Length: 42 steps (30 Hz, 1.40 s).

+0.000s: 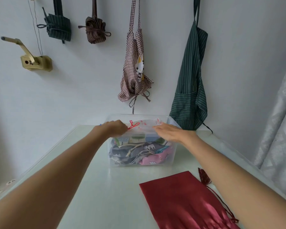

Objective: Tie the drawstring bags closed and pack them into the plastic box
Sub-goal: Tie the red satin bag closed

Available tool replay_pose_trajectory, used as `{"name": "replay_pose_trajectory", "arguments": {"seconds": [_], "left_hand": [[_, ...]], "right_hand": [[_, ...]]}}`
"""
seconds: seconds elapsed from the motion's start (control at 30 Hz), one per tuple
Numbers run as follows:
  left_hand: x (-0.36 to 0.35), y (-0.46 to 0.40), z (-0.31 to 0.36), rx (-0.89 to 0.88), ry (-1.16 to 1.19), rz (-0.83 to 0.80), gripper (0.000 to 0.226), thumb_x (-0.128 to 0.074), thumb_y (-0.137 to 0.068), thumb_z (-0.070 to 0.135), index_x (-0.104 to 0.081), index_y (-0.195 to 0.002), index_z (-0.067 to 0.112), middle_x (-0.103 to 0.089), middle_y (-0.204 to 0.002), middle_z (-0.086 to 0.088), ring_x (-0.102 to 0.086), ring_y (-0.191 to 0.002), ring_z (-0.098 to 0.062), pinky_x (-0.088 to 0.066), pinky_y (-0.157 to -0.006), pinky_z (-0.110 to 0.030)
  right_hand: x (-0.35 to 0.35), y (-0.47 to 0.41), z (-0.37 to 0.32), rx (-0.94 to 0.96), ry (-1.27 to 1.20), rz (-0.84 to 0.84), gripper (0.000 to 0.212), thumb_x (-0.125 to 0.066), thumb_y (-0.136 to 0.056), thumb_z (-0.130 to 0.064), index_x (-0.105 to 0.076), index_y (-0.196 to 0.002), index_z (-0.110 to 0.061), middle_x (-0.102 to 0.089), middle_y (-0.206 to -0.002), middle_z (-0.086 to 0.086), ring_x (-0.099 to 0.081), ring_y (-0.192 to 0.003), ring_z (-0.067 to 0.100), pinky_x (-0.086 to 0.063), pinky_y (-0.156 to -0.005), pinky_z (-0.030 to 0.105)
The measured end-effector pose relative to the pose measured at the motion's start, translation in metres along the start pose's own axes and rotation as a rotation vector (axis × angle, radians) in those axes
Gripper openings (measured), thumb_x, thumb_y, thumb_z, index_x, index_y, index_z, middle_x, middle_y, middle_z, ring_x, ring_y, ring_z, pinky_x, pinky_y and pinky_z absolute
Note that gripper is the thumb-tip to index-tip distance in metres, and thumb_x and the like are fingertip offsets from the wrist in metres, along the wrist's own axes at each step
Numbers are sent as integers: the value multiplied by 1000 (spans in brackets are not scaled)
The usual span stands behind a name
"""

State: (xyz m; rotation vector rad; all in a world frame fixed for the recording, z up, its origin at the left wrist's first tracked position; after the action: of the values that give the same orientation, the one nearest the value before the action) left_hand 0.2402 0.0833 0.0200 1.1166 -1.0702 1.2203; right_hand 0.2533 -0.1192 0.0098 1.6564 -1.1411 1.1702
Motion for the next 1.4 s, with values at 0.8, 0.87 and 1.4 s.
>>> {"name": "replay_pose_trajectory", "arguments": {"seconds": [0.8, 0.87, 1.4], "left_hand": [[-101, 200, 92, -434, 254, 84, 40, -46, -90, 53, -57, -125, 35, -54, -134, 16, -48, -125, -11, -39, -102, -29], [-116, 214, 102, -460, 190, 21, 55, -45, -84, 66, -52, -130, 36, -49, -139, 15, -40, -131, -11, -33, -108, -32], [-130, 219, 23, -190, 323, 79, 58, -64, -84, 44, -42, -136, 32, -48, -140, 10, -46, -127, -14, -38, -101, -29]], "right_hand": [[-75, 222, 56, 11, -94, 447, 28, -53, -93, -27, -58, -120, -27, -52, -126, -13, -44, -123, 9, -34, -99, 21], [-88, 248, 66, -26, -129, 415, 34, -57, -90, -34, -55, -124, -29, -50, -126, -17, -44, -121, 6, -35, -96, 18], [-117, 296, 68, -19, -300, 546, 48, -53, -87, -7, -50, -129, -29, -48, -125, -19, -41, -119, -1, -26, -96, 9]]}}
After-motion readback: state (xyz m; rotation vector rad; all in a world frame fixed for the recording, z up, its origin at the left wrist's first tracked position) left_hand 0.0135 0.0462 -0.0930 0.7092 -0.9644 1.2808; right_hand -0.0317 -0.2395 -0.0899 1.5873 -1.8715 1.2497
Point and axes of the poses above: each hand's wrist, its own y-axis away from the middle knuckle, its own x-axis out of the back of the hand, z = x × y, the point moved 4 cm from there along -y, towards the middle knuckle
